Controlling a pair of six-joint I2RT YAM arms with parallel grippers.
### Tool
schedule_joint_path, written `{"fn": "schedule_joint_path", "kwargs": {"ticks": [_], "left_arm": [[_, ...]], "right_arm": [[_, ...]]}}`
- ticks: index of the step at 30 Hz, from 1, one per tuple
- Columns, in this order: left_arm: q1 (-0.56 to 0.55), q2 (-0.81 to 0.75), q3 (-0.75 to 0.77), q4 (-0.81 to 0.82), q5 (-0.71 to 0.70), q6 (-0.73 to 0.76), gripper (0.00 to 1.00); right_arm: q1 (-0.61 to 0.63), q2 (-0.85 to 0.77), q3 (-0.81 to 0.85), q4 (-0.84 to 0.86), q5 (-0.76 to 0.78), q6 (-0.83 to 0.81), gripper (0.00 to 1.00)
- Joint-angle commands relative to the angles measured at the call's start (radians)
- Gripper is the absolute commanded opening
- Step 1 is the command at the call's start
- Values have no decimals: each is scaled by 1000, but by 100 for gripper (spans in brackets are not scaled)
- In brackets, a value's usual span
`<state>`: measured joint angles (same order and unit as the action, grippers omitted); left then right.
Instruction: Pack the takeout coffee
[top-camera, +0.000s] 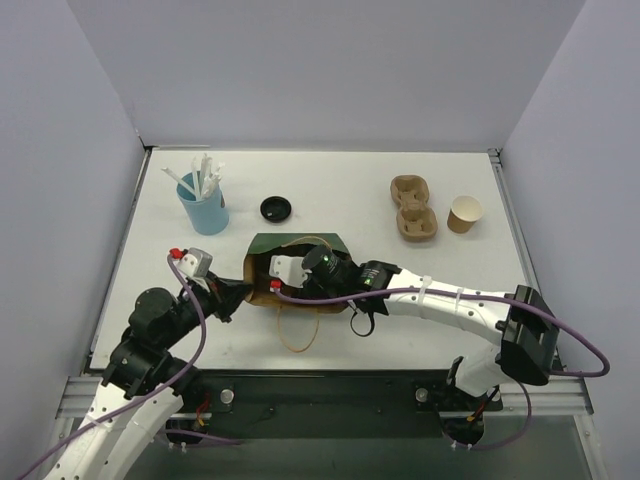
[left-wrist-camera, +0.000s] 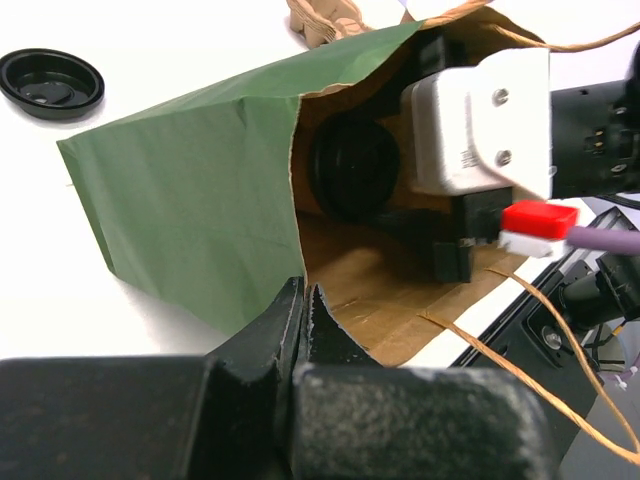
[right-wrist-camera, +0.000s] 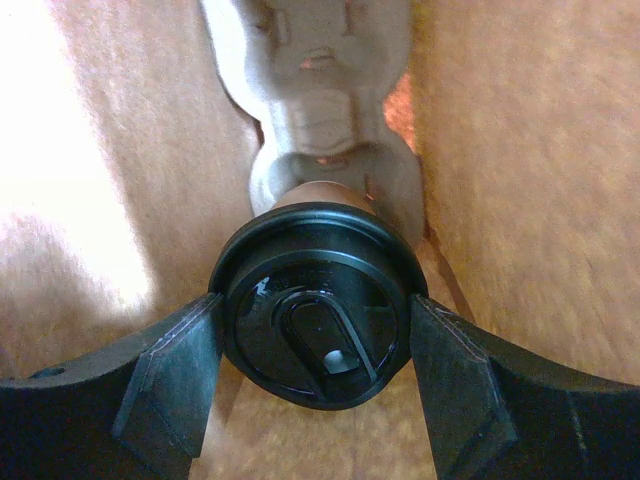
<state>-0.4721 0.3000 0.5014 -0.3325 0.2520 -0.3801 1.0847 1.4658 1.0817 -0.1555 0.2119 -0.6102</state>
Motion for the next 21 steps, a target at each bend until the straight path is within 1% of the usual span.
{"fn": "schedule_joint_path", "kwargs": {"ticks": [1, 4, 9, 11, 14, 17, 21], "left_arm": [[0, -5, 14, 55, 27, 7, 0], [0, -21, 9, 56, 24, -8, 0], [0, -12, 26, 10, 26, -45, 0], [0, -16, 28, -14, 12, -71, 0], [0, -30, 31, -59, -23, -109, 0], [0, -29, 32, -76, -14, -125, 0], [-2, -35, 11, -57, 9, -129, 0]], "right_arm": [[-9, 21, 12, 54, 0, -23, 34], [-9, 33, 11, 77, 4, -31, 34], [-12, 33, -19, 148, 21, -40, 34], [-14, 30, -43, 206, 18, -42, 36], [-14, 28, -60, 220, 9, -36, 36], [-20, 19, -71, 226, -3, -20, 36], [-22, 10, -94, 240, 7, -22, 36]]}}
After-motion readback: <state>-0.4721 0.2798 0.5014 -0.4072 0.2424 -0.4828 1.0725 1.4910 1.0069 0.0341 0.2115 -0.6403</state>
